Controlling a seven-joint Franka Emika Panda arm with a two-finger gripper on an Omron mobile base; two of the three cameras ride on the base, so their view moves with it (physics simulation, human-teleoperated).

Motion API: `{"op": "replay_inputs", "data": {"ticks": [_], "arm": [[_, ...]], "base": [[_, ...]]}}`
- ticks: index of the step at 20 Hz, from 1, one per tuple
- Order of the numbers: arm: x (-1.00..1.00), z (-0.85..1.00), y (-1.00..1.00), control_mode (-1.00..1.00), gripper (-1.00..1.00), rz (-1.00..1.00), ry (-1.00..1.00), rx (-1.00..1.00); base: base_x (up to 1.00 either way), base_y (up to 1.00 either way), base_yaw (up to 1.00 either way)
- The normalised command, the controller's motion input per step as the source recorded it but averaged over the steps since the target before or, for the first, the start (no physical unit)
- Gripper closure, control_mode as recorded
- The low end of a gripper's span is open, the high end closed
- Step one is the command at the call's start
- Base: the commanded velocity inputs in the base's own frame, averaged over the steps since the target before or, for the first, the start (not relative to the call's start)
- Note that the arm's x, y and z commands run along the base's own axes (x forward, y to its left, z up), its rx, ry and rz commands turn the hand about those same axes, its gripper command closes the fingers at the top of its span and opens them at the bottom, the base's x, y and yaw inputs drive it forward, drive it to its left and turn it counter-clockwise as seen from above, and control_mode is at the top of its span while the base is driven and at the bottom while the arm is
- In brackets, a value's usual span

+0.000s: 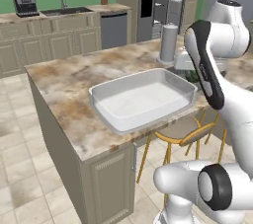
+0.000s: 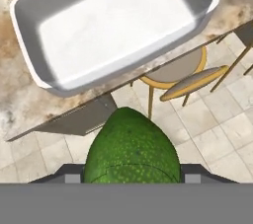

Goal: Place the cold items (avocado and bell pepper) from the fridge in one tupperware on the dining counter. Place the warm items (kebab skewer and hot dog) in the stove area in another tupperware.

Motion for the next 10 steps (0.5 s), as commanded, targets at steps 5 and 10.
{"op": "replay_inputs", "data": {"ticks": [5,10], "arm": [[1.0,-0.51,0.01,-1.0,1.0,0.0,-0.01,-0.05],[1.0,-1.0,-0.07,-1.0,1.0,0.01,-0.02,0.0]], "base": [[0.0,0.0,0.0],[0.0,0.0,0.0]]}}
